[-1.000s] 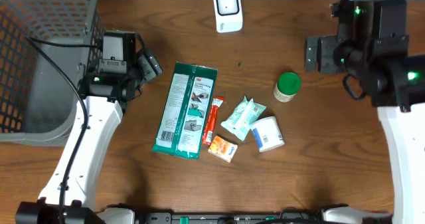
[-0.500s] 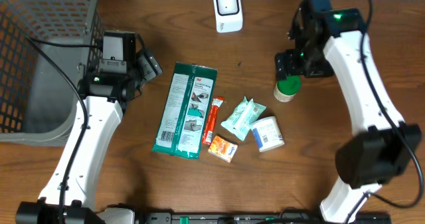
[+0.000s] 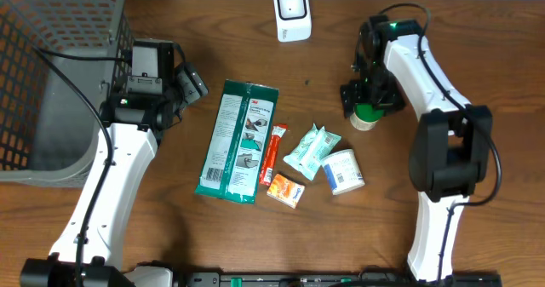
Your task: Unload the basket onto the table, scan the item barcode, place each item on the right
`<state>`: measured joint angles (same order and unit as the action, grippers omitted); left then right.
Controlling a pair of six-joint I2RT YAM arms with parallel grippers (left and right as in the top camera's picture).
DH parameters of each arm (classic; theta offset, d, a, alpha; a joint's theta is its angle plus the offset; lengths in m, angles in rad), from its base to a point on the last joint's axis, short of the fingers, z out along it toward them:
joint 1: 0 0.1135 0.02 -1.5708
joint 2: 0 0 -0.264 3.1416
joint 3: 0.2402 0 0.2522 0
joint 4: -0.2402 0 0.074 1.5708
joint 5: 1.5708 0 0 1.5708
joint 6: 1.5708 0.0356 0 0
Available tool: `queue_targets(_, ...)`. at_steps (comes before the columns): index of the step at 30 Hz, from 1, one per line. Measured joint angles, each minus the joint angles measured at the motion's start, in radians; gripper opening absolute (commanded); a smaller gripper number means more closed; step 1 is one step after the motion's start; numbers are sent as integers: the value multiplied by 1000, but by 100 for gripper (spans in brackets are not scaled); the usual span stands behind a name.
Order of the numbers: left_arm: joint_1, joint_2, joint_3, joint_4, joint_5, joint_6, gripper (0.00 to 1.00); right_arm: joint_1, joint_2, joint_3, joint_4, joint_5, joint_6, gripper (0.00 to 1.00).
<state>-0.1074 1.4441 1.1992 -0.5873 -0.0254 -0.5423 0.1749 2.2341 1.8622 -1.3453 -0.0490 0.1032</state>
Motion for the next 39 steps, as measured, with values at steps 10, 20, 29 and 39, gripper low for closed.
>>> queue_targets(10, 0, 0, 0, 0, 0, 0, 85, -6, 11, 0, 19, 4, -29, 99)
queue_targets(20, 0, 0, 0, 0, 0, 0, 85, -58, 11, 46, -5, 13, -31, 79)
queue_targets(29, 0, 0, 0, 0, 0, 0, 85, -39, 11, 56, -23, 19, -19, 76)
queue_targets(39, 0, 0, 0, 0, 0, 0, 85, -36, 11, 56, -30, 19, 52, 70)
